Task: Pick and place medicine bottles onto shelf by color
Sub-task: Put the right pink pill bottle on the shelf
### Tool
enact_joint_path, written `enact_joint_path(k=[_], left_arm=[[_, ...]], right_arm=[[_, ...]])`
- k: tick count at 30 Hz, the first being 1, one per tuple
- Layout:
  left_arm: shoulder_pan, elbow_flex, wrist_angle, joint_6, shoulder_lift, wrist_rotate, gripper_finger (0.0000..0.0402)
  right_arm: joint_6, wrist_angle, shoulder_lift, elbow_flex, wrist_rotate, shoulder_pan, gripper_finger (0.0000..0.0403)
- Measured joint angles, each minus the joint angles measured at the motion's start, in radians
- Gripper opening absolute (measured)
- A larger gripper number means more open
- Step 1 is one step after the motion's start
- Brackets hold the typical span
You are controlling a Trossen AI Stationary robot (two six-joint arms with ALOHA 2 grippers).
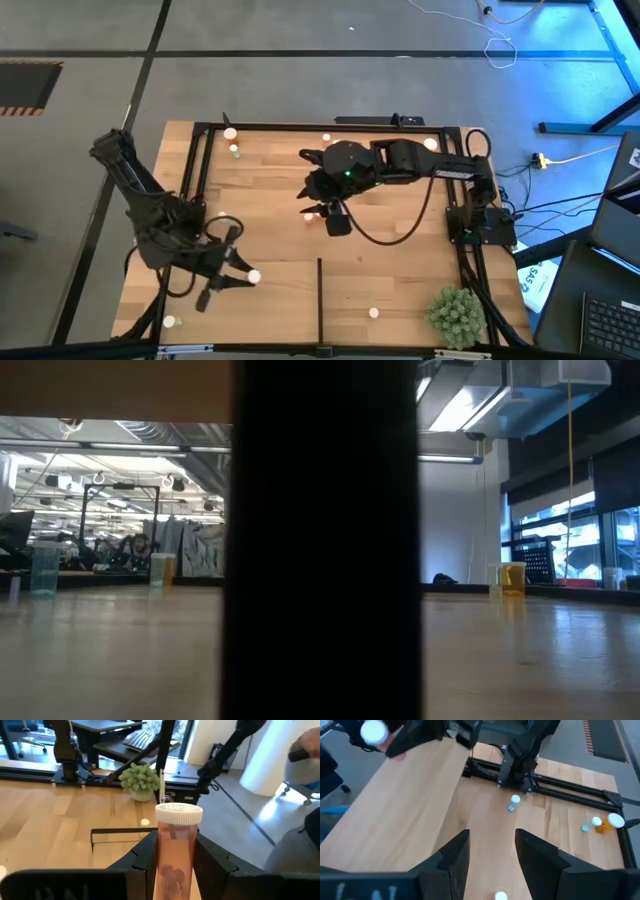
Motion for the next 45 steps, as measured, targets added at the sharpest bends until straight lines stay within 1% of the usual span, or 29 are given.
enact_joint_path(k=[6,11,18,21,25,28,30,34,45], left_arm=[[-0.005,0.0,0.165,0.001,0.116,0.0,0.0096],[-0.009,0.0,0.28,-0.002,0.211,-0.001,0.0096],[-0.009,0.0,0.371,-0.034,0.314,-0.058,0.0096],[-0.009,0.0,0.469,-0.013,0.369,-0.06,0.0096],[-0.014,0.0,0.573,0.005,0.438,-0.058,0.0096],[-0.021,0.0,0.604,-0.004,0.482,-0.062,0.0096],[-0.019,0.0,0.624,-0.006,0.514,-0.066,0.0096],[-0.007,0.0,0.665,-0.006,0.561,-0.085,0.0096],[0.023,0.0,0.666,-0.025,0.619,-0.082,0.0096]], right_arm=[[-0.002,-0.072,-0.037,0.0,-0.068,0.0,0.016],[-0.005,-0.084,-0.058,0.0,-0.069,0.0,0.016],[-0.054,-0.129,-0.078,0.0,-0.068,0.002,0.016],[-0.054,-0.129,-0.084,0.0,-0.07,0.002,0.016],[-0.055,-0.129,-0.087,0.0,-0.137,0.002,0.016],[-0.056,-0.128,-0.087,0.0,-0.194,0.002,0.016],[-0.056,-0.127,-0.087,0.0,-0.212,0.002,0.016],[-0.056,-0.127,-0.087,0.0,-0.216,0.002,0.016],[-0.056,-0.126,-0.086,0.0,-0.215,0.002,0.016]])
